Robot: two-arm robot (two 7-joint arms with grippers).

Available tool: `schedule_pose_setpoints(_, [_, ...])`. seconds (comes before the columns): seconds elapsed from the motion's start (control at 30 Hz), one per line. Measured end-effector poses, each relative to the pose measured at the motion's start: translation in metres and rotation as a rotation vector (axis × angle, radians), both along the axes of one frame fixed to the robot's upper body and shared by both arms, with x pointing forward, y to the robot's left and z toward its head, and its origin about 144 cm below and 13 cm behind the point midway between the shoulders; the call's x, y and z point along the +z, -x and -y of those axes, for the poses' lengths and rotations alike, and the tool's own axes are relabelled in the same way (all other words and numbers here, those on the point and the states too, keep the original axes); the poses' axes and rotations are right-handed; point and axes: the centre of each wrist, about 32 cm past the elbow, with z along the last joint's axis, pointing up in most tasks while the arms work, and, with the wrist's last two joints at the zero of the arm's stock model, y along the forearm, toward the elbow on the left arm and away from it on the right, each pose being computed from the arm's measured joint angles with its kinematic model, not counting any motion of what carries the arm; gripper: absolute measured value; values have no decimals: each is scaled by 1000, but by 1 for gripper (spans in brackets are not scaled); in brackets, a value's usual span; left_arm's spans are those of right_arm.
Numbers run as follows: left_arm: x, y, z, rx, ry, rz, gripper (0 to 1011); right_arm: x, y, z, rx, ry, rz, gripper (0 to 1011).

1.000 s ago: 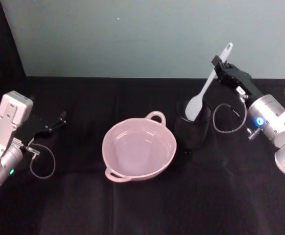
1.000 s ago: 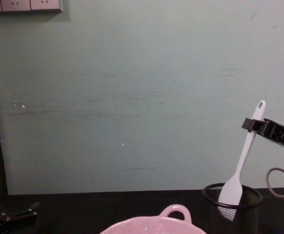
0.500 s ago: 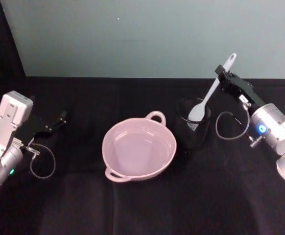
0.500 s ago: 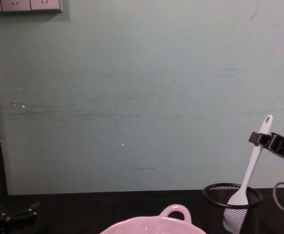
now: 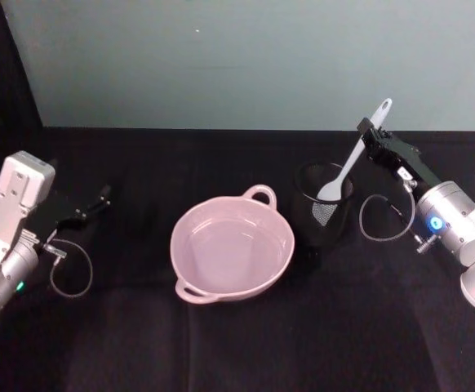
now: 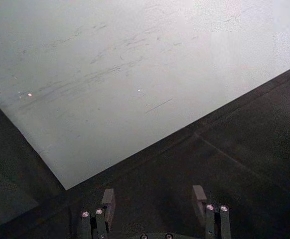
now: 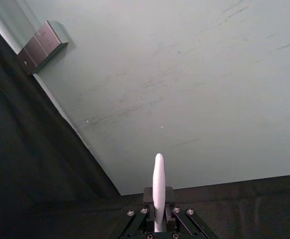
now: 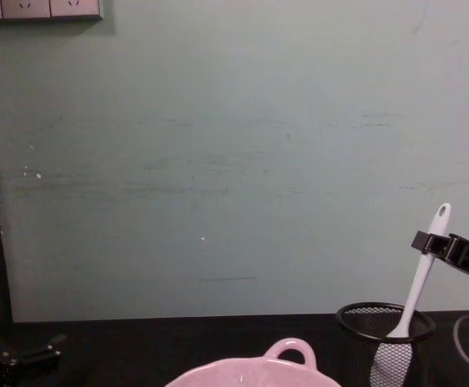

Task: Use the one hand to pick up the spoon and stir the clear water in the bowl.

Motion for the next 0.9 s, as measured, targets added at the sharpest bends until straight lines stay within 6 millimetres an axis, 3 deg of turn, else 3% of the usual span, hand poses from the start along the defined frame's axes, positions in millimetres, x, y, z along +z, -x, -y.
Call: schedule_pose_setpoints(0.9, [0, 0, 0, 0, 0, 0, 1011, -1, 7, 4, 37, 4, -9, 118])
